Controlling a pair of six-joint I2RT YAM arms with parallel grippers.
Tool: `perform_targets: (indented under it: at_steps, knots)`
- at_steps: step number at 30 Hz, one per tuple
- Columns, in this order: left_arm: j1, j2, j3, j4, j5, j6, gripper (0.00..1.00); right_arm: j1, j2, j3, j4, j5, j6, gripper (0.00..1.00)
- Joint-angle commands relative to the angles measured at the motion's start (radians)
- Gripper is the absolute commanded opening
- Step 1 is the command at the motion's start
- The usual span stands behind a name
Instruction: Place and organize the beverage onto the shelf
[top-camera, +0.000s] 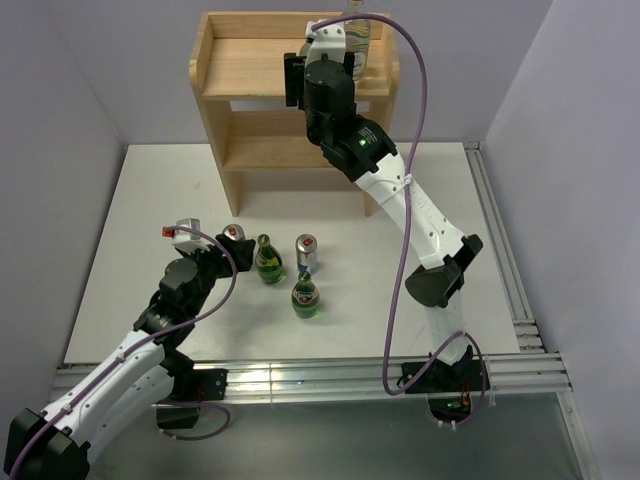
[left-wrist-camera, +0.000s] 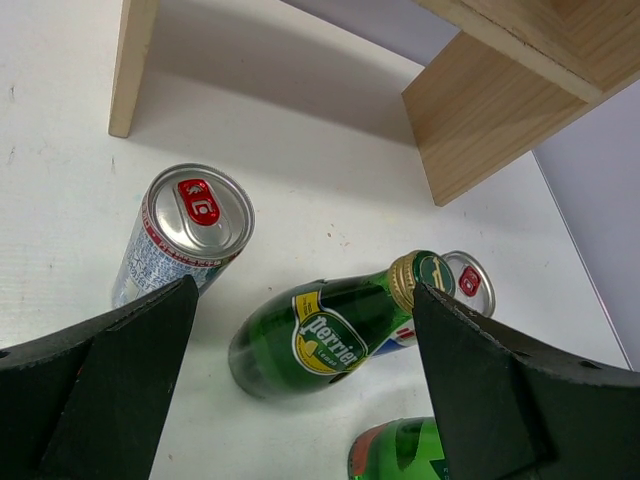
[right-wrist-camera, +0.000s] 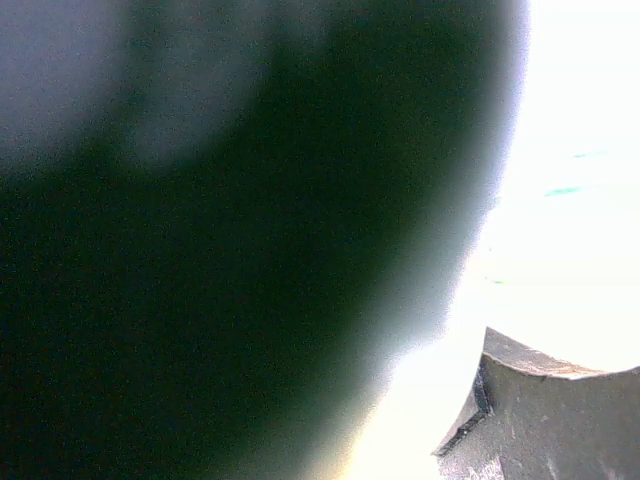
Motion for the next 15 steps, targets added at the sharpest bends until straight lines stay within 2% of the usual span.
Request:
perform_targets:
  at_steps: [1, 15]
  knots:
    - [-0.003, 0.000, 0.002, 0.046, 0.006, 0.006, 0.96, -0.021, -0.028, 0.073, 0.178, -0.021, 0.010, 0.00]
    - [-0.004, 0.022, 0.007, 0.049, -0.003, 0.008, 0.96, -0.063, 0.000, 0.059, 0.171, -0.058, 0.070, 0.02]
